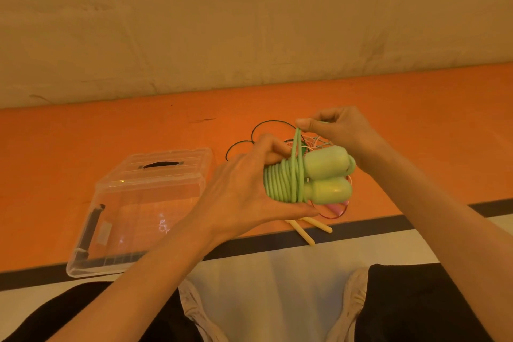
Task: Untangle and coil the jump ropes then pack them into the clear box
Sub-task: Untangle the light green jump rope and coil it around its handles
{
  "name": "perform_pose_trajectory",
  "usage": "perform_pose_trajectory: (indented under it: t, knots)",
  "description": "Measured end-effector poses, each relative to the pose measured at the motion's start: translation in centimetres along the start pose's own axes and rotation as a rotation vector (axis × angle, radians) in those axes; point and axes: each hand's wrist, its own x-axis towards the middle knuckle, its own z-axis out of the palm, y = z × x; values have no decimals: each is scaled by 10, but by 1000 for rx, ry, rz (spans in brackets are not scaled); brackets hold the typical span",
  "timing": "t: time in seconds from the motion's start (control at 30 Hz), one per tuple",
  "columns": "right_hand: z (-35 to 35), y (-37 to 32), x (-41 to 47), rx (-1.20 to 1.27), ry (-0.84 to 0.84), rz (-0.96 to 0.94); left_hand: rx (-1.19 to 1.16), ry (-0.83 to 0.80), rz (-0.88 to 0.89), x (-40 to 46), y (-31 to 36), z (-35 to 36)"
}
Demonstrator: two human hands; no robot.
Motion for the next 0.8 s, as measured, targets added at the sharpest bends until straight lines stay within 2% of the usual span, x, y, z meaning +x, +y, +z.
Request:
perform_pose_trajectory:
  t: [0.1,0.2,0.33,0.5,0.6,0.7,0.8]
  knots:
    - [2,2,0,-16,-30,33,-63,42,-2,-2,3,2]
    - [2,8,3,-83,-34,87,-151,161,13,5,-4,-6]
    - [4,4,-5,-122,-101,72,-414,318,-133,14,-12,-15]
    - [6,2,-20,-90,-269,68,-550,287,-251,15,-22,-22]
    - [6,-3,-29,-106,-340,-27,-490,320,-258,15,-29,-23]
    - [12,-8,-39,-289,-365,-200,-340,366,-240,14,-32,-20]
    - [15,-13,-44,-397,-326,-286,-184,399,-170,13,-33,-18]
